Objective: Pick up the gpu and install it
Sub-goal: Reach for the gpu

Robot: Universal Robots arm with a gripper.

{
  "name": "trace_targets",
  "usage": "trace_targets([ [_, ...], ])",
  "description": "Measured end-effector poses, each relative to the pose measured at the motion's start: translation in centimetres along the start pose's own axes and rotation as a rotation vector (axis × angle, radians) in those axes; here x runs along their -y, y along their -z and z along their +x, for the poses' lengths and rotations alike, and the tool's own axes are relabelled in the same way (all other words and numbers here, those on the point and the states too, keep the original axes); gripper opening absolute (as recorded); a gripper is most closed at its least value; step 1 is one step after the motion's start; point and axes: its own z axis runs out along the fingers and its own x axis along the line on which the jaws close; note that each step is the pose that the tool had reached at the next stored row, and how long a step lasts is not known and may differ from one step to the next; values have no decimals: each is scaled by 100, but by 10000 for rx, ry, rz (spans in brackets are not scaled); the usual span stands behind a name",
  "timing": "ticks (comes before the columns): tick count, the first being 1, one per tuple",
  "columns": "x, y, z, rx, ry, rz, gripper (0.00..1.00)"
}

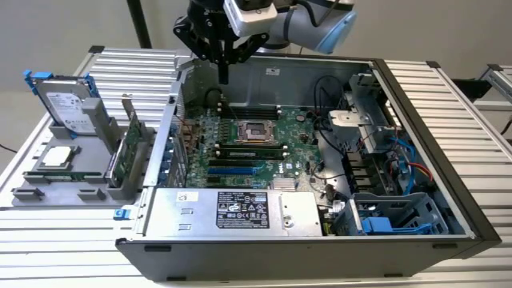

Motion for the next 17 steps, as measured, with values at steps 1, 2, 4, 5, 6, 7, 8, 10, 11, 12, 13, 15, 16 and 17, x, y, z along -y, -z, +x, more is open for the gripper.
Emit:
trace_targets([
  [1, 1, 0, 12, 0, 2, 0, 0],
  [2, 2, 0, 24, 1, 3, -1, 0],
  [4, 3, 0, 48, 1, 8, -1, 0],
  [5, 4, 1, 62, 0, 10, -1, 0],
  [6, 5, 1, 74, 0, 13, -1, 0],
  [7, 6, 2, 87, 0, 17, -1, 0],
  [8, 7, 2, 99, 0, 20, -1, 0],
  [10, 9, 2, 124, -1, 25, -1, 0],
  [11, 10, 2, 137, -1, 28, -2, 0],
  [12, 10, 3, 149, -1, 30, -1, 0],
  [13, 11, 3, 161, -2, 33, -1, 0],
  [15, 13, 4, 187, -1, 37, -2, 0],
  [16, 14, 4, 201, -1, 39, -2, 0],
  [17, 15, 4, 214, -1, 41, -2, 0],
])
